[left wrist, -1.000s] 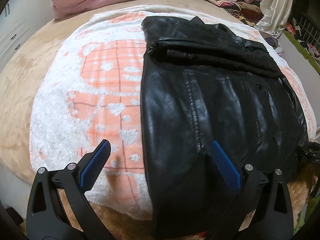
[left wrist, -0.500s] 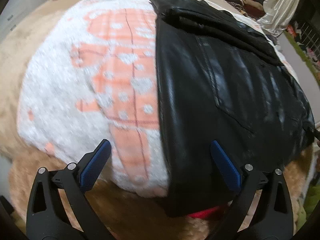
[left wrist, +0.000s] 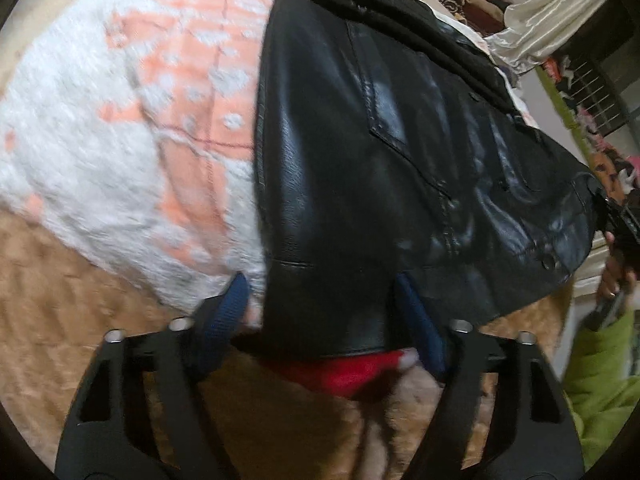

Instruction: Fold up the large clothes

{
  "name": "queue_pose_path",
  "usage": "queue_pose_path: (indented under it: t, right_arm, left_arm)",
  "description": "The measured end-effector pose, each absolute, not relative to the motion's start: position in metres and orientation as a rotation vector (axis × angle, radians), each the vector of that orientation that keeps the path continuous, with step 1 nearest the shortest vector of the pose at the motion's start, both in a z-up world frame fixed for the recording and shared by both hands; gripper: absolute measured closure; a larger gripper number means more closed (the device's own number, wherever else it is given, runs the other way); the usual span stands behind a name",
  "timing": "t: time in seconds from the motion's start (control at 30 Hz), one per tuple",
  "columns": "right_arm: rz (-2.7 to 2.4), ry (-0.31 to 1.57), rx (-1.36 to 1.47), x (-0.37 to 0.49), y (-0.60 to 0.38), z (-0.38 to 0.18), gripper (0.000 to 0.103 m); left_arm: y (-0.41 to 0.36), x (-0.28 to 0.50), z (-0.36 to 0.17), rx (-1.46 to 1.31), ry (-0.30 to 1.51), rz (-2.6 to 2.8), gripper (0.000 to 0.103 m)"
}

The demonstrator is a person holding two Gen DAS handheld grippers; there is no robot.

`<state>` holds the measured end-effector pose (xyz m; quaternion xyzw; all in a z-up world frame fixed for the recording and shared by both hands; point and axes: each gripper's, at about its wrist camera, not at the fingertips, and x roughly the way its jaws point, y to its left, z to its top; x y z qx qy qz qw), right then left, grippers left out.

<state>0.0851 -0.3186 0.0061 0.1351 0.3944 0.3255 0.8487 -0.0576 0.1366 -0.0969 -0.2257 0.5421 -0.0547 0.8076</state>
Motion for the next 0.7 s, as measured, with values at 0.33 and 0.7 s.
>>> queue_pose_path:
  t: [0.33, 0.7]
  right_arm:
    - [0.702, 0.766, 0.31, 0.103, -0.314, 0.028, 0.092]
    - [0.665, 0.684, 0.44, 0.15, -0.324, 0.058, 0.092]
  left_arm:
    - [0.13, -0.046, -0.039, -0.445, 1.034, -0.187, 0.1]
    - [0.146, 0.035, 0.048, -0.425, 0.758, -0.177, 0.1]
